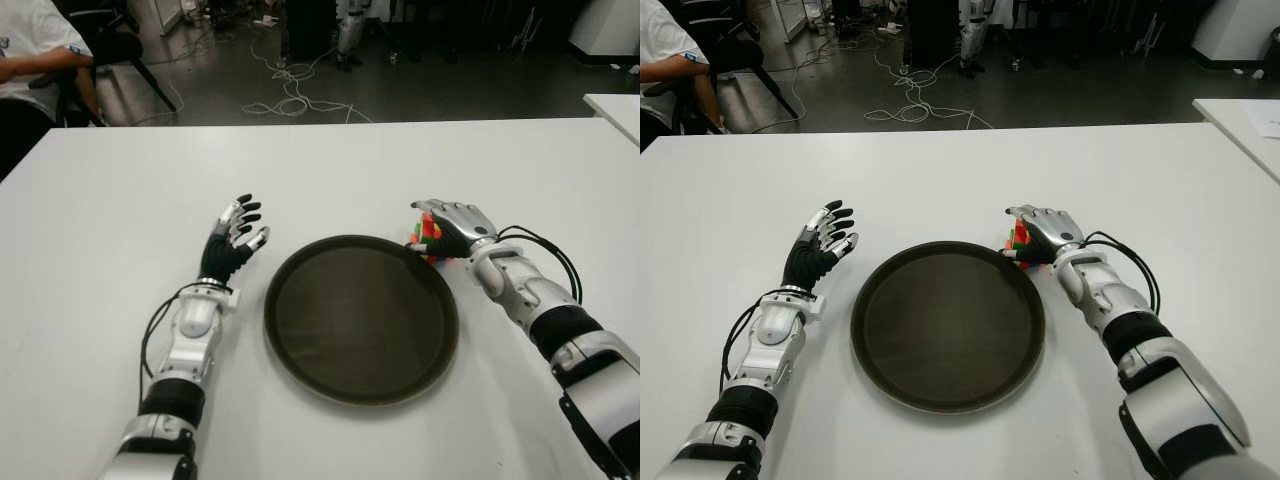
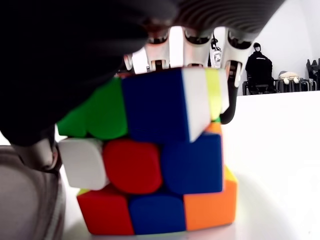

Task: Pick up the Rubik's Cube and put it in the plate

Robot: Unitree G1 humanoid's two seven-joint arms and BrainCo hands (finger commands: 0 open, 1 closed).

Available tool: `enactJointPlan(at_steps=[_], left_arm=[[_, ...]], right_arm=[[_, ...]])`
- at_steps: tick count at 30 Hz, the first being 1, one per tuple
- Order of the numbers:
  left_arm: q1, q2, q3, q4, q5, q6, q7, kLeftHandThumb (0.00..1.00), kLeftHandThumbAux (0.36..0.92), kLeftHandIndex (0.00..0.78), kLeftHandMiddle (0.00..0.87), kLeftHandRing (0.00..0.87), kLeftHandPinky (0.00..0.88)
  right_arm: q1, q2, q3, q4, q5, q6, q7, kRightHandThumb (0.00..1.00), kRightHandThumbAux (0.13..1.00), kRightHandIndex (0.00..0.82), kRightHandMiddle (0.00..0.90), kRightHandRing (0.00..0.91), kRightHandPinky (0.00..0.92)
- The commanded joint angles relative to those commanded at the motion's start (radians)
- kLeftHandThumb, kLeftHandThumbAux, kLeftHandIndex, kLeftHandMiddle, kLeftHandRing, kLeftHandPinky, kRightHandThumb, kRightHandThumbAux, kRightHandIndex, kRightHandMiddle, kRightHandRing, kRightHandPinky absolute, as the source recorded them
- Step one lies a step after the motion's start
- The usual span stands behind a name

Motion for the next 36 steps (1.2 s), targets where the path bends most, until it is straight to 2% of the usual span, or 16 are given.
enactJointPlan(at_steps=[17,36], left_arm=[[0.003,0.001,0.000,-0.008,-0.007,0.011,-0.015,0.049,0.735,0.097,0.169,0.151,0.111],[0.000,0.001,0.002,-0.004,-0.009,0.015,-0.012,0.067,0.721,0.119,0.179,0.160,0.123]], right_arm=[[-0.007,0.002,-0.003,0.008,0.011,0.005,-0.005,0.289,0.522,0.090,0.188,0.258,0.349],[-0.012,-0.005,-0.008,0.005,0.021,0.001,-0.003,0.327,0.547,0.095,0.192,0.250,0.332]])
